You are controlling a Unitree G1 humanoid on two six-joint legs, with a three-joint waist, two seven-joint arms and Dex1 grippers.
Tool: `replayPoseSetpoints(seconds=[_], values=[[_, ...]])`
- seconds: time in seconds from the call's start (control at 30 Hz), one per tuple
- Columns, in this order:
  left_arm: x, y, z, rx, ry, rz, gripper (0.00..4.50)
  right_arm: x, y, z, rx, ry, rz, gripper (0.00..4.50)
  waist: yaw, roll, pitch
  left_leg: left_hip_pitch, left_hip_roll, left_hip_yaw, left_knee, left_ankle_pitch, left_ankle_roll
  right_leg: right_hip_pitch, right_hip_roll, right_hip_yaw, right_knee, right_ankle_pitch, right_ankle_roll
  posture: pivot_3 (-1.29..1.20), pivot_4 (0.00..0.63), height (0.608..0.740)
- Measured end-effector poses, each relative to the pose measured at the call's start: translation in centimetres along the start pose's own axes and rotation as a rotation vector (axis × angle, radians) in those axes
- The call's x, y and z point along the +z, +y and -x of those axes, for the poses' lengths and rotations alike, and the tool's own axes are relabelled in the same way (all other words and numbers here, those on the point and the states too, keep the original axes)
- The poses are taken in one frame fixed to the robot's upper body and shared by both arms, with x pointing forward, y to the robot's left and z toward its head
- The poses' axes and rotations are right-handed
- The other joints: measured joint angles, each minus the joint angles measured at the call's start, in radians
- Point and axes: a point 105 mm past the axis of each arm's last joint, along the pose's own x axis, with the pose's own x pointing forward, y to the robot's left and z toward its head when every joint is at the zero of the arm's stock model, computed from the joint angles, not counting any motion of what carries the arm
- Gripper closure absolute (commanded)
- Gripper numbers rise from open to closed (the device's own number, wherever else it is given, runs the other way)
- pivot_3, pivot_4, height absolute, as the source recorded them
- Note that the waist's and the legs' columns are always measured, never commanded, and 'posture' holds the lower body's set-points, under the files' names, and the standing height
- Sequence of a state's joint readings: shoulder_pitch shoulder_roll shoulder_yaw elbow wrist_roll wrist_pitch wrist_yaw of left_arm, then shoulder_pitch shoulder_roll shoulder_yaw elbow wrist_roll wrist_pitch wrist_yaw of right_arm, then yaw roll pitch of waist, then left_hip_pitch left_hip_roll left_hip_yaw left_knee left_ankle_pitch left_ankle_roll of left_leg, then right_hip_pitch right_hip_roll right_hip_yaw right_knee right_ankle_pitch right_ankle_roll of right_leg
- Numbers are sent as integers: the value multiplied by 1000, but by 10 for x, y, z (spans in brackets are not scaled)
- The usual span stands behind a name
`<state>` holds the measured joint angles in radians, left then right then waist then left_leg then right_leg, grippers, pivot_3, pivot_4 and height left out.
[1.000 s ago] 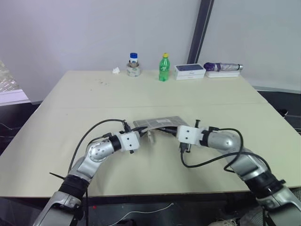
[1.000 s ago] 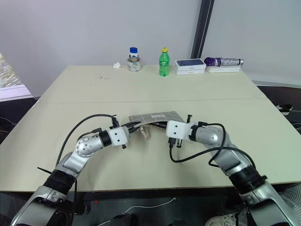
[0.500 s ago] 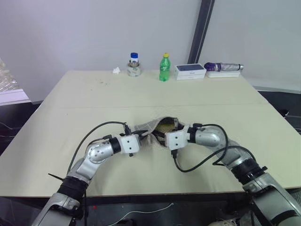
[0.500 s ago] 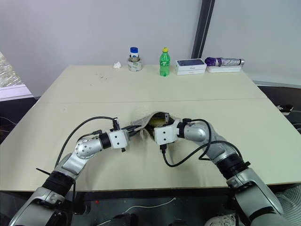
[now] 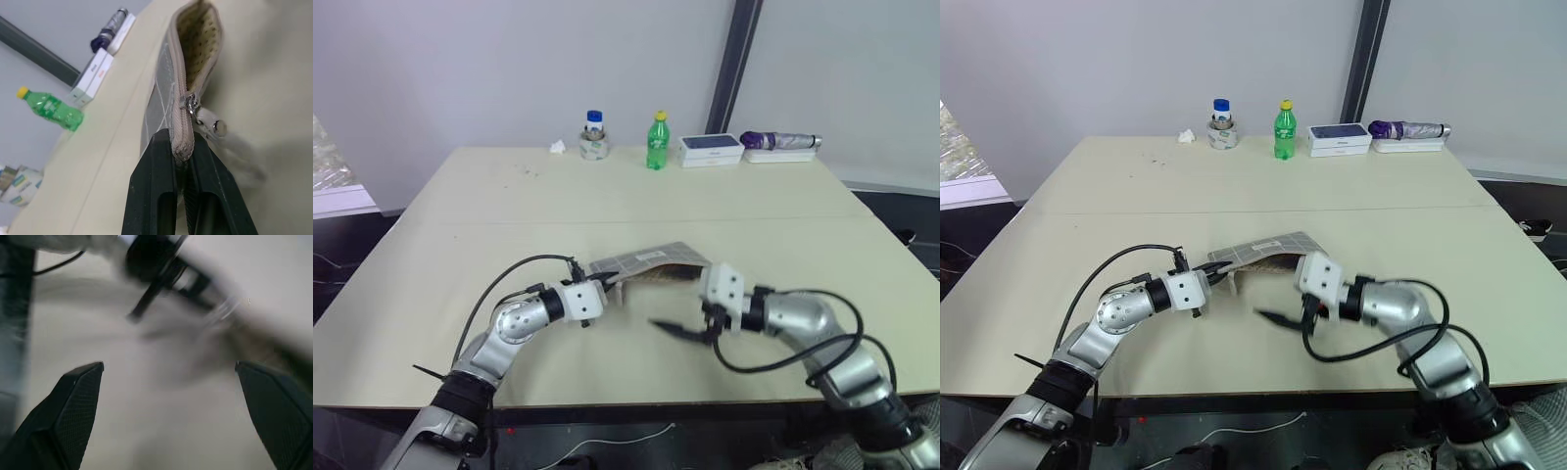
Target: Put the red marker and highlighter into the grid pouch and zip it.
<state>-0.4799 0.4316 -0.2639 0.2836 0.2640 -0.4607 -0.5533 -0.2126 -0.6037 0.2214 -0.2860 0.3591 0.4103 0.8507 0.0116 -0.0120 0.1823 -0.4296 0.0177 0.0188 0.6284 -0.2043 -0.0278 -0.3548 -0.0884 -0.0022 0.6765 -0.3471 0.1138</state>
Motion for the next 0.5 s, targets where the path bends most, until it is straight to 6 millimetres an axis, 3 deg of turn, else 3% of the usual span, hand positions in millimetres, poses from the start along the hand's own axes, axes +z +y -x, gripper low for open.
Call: replayPoseSetpoints(seconds=[0.07, 0.13, 0.33, 0.47, 0.5], values=[[1, -1, -2, -2, -1, -5, 4500, -15, 1, -11, -41, -8, -124, 27, -5, 0, 0, 0, 0, 0, 0, 0, 0, -1, 0, 1, 2, 0, 0, 0, 150, 740], [2, -1, -3, -10, -4, -24, 4500, -16, -7, -25, -100, -41, -202, 27, -11, 0, 0, 0, 0, 0, 0, 0, 0, -2, 1, 1, 4, 0, 0, 0, 150, 740], [5, 2, -6, -25, -7, -56, 4500, 18, -25, -63, -151, -174, -262, 27, -8, 0, 0, 0, 0, 0, 0, 0, 0, -2, 1, 1, 4, 0, 0, 0, 150, 740], [5, 1, -6, -25, -5, -63, 4500, 25, -25, -87, -135, -199, -293, 27, -6, 0, 0, 0, -1, 1, 0, 0, 0, -2, 0, 1, 4, 0, 0, 0, 150, 740], [3, 2, -5, -23, 3, -64, 4500, 26, -24, -91, -130, -203, -292, 264, -6, 0, 0, 0, -1, 0, 0, 0, 0, -3, 0, 1, 4, 0, 0, 0, 150, 740]])
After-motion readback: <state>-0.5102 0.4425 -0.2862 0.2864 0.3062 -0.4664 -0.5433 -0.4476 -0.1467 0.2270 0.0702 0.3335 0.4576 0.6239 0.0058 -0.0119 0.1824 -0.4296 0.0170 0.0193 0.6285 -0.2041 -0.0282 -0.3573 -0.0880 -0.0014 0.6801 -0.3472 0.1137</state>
